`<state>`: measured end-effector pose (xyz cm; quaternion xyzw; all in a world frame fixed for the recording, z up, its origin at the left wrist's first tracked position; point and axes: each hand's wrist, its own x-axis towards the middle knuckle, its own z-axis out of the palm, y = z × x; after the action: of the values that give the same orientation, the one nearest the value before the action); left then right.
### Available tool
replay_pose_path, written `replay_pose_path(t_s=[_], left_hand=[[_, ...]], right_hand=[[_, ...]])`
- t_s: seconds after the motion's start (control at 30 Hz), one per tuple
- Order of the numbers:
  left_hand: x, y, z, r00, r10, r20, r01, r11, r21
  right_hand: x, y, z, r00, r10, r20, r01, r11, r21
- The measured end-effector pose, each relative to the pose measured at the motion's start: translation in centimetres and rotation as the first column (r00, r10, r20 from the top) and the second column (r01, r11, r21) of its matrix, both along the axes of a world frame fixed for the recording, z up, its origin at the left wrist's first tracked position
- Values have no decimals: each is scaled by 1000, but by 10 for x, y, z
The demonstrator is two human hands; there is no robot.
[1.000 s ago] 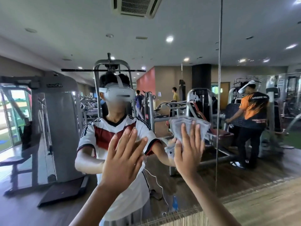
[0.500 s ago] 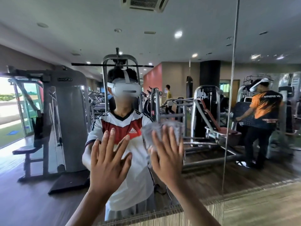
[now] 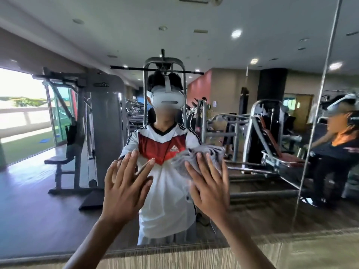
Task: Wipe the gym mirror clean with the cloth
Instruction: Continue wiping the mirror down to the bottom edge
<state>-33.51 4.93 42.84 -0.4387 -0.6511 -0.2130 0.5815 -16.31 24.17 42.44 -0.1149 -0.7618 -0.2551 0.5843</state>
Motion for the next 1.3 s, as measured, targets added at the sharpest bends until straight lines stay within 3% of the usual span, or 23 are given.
replay_pose_path(t_s=[0.07,0.17,0.23,0.3,0.47,0.6,0.73,0.83,0.9,0.97,1.07,1.13,1.3], left_hand=[[-13,-19,-2,1000,-10,6,10,1000,-11],[-24,-28,0,999,-48,16,48,999,-20],[-25,-28,-2,997,-70,22,70,997,-16],[-27,-32,0,994,-102,27,102,995,3],[-57,-68,3,996,-53,78,50,998,34],[-82,-96,1,960,-86,265,49,989,141],[-78,-92,-4,950,-116,288,62,980,190],[-87,-104,-8,954,-106,282,69,988,136],[-104,-125,-12,932,-91,350,54,992,115],[-122,-151,-16,901,-54,430,11,995,102],[-152,-189,-19,860,-33,509,-22,995,102],[-165,-205,-15,827,-57,559,-20,991,132],[-169,-210,-16,865,-51,499,-6,994,111]], right_hand=[[13,11,-3,1000,-11,-29,10,999,-33],[-8,-5,49,943,-88,-320,-4,961,-276],[-41,-37,90,901,-86,-425,-70,938,-338],[-72,-72,102,921,-16,-389,-97,959,-267],[-77,-84,31,998,66,12,-66,997,34],[-59,-64,41,997,5,-72,-7,1000,-25],[-107,-118,90,979,45,-200,-75,987,-141],[-135,-152,72,985,165,-41,-166,986,-9],[-129,-146,41,987,118,110,-129,986,105],[-107,-124,19,987,27,158,-53,986,159],[-81,-94,20,992,-44,120,26,989,143],[-88,-97,48,1000,-15,17,13,997,82],[-157,-166,85,972,1,-235,-34,990,-135]])
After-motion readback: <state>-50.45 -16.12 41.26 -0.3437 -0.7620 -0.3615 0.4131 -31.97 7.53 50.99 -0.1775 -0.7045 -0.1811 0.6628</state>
